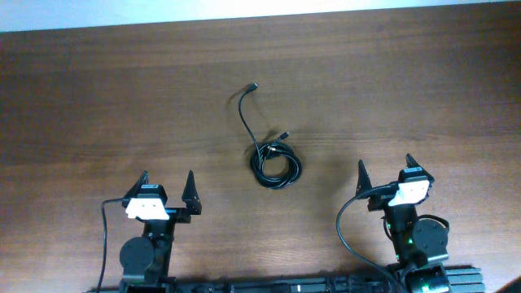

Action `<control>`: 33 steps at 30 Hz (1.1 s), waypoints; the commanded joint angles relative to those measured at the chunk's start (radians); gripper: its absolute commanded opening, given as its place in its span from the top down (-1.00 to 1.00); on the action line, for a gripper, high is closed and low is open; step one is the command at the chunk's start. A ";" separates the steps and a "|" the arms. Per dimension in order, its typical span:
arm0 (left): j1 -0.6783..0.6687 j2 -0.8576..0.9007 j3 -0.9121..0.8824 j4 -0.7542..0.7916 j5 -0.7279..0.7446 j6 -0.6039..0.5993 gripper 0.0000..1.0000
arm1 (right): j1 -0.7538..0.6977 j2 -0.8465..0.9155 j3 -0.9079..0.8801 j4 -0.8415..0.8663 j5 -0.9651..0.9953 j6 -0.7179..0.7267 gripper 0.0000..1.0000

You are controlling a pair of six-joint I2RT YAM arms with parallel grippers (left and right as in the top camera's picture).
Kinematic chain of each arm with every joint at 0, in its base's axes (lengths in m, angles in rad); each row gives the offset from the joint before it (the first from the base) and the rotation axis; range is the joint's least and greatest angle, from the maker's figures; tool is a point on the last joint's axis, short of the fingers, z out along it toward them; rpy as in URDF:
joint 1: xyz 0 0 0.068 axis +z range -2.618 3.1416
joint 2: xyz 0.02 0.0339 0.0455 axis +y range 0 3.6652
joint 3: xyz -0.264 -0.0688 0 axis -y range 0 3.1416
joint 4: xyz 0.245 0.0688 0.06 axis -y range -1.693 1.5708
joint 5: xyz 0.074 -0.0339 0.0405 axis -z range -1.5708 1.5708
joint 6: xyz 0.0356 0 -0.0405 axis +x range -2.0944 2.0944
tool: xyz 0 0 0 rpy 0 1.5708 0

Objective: Untangle cables

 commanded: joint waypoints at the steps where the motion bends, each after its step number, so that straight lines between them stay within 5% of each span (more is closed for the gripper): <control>1: -0.003 -0.004 -0.002 -0.008 0.008 0.016 -0.98 | -0.004 -0.007 -0.005 -0.007 0.001 -0.007 -0.96; 21: -0.002 0.019 0.099 -0.028 0.112 0.013 -0.98 | -0.004 -0.007 -0.005 -0.007 0.001 -0.007 -0.97; 26: -0.003 0.214 0.202 -0.087 0.109 0.013 -0.97 | -0.004 -0.007 -0.005 -0.007 0.001 -0.007 -0.97; 33: -0.005 0.730 0.492 -0.198 0.148 0.013 -0.97 | -0.004 -0.007 -0.005 -0.007 0.001 -0.007 -0.97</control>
